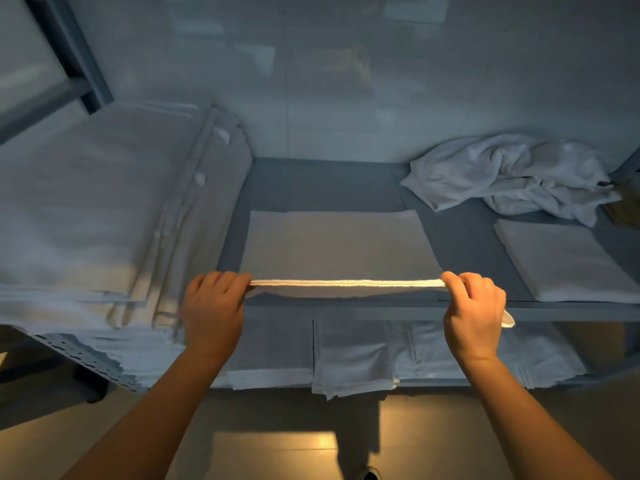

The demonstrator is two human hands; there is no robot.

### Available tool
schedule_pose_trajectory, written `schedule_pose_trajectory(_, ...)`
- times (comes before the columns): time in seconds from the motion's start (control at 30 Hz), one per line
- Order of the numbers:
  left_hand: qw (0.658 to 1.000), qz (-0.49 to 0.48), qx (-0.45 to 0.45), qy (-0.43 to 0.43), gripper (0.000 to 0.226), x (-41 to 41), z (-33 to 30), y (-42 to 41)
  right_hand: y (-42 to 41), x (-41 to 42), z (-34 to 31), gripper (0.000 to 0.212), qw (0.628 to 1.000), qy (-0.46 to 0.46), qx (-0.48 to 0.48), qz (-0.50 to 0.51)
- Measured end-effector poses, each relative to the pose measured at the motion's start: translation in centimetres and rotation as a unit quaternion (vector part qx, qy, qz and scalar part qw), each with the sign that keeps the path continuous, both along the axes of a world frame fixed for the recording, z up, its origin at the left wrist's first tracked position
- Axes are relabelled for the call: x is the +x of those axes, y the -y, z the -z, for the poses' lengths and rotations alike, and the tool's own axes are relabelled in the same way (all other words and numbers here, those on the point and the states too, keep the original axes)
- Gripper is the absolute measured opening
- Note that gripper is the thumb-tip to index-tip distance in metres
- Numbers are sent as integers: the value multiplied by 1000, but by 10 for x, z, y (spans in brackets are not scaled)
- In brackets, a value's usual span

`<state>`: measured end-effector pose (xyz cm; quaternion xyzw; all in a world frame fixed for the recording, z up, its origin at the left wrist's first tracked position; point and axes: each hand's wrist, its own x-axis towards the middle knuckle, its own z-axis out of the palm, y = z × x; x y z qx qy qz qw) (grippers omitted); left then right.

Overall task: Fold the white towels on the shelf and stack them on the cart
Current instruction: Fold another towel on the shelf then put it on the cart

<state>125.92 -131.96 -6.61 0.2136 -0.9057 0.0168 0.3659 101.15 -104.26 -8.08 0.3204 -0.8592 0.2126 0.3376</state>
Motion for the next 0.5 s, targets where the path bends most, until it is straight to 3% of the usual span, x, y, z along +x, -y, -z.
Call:
schedule_pose_trajectory(0.1,1000,23,-12,4,25,-2,-15,9,-5,-14,-14,34,997,-54,50,-34)
schedule_pose_trajectory(0.23,992,26,-109,60,22,-13,-30,33,-6,-45,-40,14,982,-101,122,-101)
schedule_pose_trajectory(0.33,981,53,-148,117,23,-29,-34,57,4,-71,-53,22,972,-117,145,-141)
schedule_pose_trajectory(0.5,969,90,-130,188,53,-76,-34,100,34,-115,-54,46,967,-72,197,-146)
